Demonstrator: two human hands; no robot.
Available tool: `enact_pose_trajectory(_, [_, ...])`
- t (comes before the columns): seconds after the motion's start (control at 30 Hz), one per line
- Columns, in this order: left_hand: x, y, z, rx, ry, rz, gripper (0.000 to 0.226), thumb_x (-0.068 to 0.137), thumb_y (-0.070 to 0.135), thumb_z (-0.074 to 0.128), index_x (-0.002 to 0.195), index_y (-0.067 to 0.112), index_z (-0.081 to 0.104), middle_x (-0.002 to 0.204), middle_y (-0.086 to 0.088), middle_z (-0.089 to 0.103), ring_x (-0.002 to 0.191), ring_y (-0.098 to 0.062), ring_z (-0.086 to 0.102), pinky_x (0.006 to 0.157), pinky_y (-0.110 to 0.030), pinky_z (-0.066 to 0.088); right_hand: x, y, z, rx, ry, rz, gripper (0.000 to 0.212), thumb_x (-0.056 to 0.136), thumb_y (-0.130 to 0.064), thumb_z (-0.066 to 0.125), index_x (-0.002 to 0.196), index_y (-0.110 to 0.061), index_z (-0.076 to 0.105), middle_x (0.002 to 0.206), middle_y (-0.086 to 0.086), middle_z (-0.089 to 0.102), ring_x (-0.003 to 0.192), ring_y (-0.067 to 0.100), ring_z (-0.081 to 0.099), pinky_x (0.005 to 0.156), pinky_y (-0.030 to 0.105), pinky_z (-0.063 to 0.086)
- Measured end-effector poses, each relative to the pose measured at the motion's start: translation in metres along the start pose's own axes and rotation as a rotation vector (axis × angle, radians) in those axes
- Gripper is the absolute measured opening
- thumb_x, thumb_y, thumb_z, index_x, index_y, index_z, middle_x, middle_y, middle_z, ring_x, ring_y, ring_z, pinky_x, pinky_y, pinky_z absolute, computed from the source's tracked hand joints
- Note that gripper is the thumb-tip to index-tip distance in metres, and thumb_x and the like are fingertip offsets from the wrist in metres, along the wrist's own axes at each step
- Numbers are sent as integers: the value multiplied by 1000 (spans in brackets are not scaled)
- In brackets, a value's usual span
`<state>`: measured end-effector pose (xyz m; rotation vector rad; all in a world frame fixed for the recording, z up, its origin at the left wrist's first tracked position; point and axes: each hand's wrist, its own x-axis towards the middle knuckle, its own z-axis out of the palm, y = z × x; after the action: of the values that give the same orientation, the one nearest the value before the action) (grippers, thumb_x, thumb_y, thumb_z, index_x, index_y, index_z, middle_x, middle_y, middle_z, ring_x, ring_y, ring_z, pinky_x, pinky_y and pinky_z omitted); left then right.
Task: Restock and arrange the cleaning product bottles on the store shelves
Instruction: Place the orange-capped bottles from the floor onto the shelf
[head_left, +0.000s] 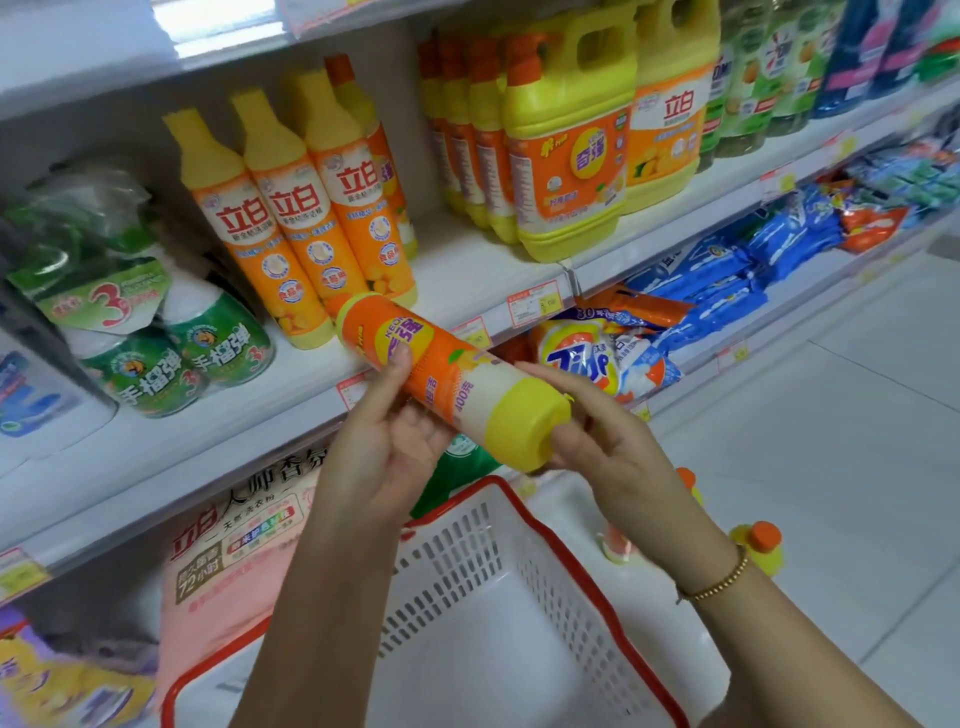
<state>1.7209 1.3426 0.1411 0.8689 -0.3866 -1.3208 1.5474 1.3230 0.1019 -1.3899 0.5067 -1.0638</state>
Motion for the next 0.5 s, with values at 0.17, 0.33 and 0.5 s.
enact_pose_trajectory(0.17, [-1,-19,-1,293,-32,33,63,70,26,72,128,6,53,118,-13,68,108,-29,66,85,-43,57,2,-10,-31,-141,207,122,45,88,-45,56,121,-14,61,104,6,71,93,14,68,76,20,53])
enact_pose_trajectory(0.33, [-6,-55,19,727,-209,237,54,63,0,81,110,20,64,97,7,75,91,-11,71,76,-27,58,7,-41,-48,-382,196,35,59,67,-41,73,123,-28,60,108,-2,69,96,7,66,82,23,54])
enact_pose_trajectory(0.5, [9,-103,43,808,-346,338,49,67,7,78,105,36,65,104,9,73,100,-12,69,87,-34,55,7,-56,-70,-735,211,-45,49,67,-32,84,111,-26,63,97,-12,69,89,2,63,80,26,53])
